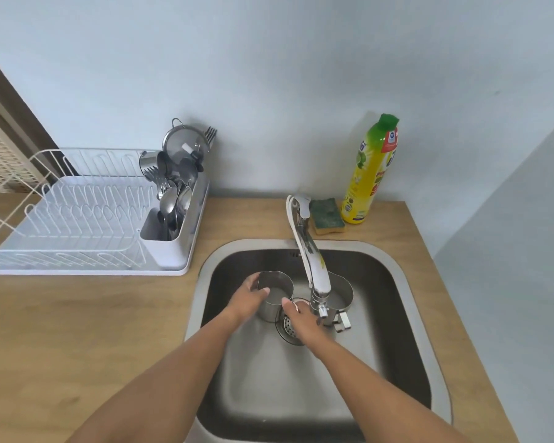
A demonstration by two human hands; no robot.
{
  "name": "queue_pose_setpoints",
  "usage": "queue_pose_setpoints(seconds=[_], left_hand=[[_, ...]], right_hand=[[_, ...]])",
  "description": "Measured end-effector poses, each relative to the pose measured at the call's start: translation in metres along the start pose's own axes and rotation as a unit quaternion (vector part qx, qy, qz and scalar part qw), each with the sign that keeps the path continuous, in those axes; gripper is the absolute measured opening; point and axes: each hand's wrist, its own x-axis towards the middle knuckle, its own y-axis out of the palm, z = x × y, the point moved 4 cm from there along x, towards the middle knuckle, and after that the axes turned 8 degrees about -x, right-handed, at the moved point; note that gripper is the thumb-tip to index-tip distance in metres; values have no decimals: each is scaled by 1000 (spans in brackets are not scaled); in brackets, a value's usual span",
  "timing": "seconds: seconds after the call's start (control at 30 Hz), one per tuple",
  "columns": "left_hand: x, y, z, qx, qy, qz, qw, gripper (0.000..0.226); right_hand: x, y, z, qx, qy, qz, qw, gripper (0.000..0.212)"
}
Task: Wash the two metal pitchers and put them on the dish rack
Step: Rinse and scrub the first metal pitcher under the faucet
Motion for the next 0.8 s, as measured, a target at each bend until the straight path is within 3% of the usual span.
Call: queue_pose_setpoints(seconds=[0.13, 0.27, 0.4, 0.63, 0.8], left_hand=[[-4, 1, 5, -17, -14, 8, 1000, 59], [-17, 2, 10, -40, -20, 19, 999, 67], [-37, 0, 1, -52, -4, 37, 998, 56], [-51, -14, -52, 71, 116, 9, 991, 25], [-38, -7, -118, 197, 243, -59, 948, 39]], right_hand=[[10, 4, -5, 40, 6, -30, 999, 22], [3, -3, -7, 75, -31, -57, 995, 26], [-14, -18, -3, 77, -92, -48, 992, 32], [-36, -45, -23, 63, -82, -23, 994, 31], [-56, -58, -27, 46, -113, -31, 992, 36]])
